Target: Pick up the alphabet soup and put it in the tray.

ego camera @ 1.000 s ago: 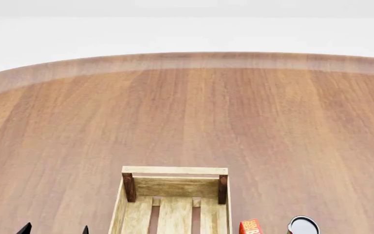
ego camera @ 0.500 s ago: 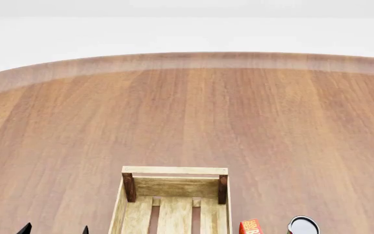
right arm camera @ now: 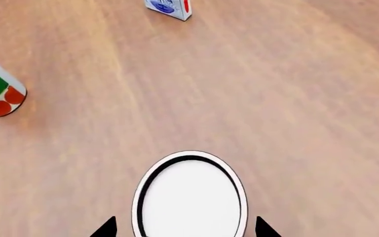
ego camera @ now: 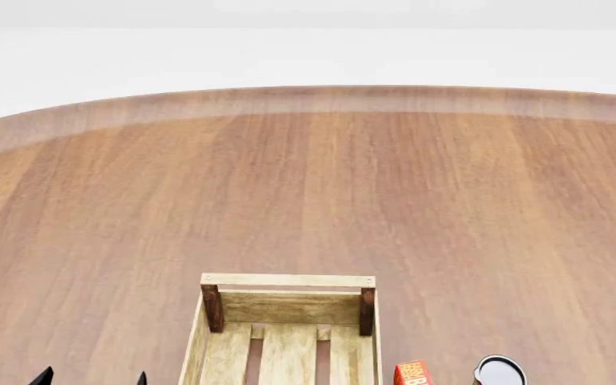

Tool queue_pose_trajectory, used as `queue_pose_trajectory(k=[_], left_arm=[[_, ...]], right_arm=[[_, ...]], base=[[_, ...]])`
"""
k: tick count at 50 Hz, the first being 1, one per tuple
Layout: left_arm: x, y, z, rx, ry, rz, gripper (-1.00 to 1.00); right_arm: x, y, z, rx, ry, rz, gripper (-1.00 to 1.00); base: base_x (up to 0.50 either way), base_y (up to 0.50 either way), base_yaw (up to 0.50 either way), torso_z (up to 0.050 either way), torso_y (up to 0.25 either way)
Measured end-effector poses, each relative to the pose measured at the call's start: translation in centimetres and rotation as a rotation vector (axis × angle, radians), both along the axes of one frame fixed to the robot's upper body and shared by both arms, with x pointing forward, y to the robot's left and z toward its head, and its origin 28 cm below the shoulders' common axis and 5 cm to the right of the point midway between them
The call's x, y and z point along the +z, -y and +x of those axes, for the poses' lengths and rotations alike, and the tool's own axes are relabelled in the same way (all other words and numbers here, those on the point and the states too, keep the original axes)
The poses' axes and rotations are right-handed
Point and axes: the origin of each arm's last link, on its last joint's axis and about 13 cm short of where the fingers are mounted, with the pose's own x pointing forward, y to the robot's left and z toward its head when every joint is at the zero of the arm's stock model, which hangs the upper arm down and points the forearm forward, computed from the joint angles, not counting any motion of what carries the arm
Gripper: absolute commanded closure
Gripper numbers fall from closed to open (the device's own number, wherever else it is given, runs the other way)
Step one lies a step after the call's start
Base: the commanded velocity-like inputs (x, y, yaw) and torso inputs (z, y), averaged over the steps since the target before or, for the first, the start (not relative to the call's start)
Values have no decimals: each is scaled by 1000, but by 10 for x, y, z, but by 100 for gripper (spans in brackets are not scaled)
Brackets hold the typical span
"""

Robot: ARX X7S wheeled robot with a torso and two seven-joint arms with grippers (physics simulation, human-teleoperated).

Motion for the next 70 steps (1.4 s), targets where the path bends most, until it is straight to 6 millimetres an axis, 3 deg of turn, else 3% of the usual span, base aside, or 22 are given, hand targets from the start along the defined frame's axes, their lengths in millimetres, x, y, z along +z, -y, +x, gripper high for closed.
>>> queue_pose_trajectory(k=[28, 29, 53, 70], left_arm=[[0, 0, 0, -1, 0, 0, -100], [0, 0, 0, -1, 0, 0, -100], [0, 0, 0, -3, -1, -1, -100], [0, 0, 0, -5, 0, -1, -100]], right_arm=[[-5, 2, 3, -9, -24, 2, -100], [-5, 2, 3, -9, -24, 2, 100], [1, -1, 6, 2, -21, -14, 100], [47, -19, 26, 136, 97, -67, 100]], base=[[0, 0, 0, 0, 0], [0, 0, 0, 0, 0], [0, 0, 0, 0, 0], [0, 0, 0, 0, 1]])
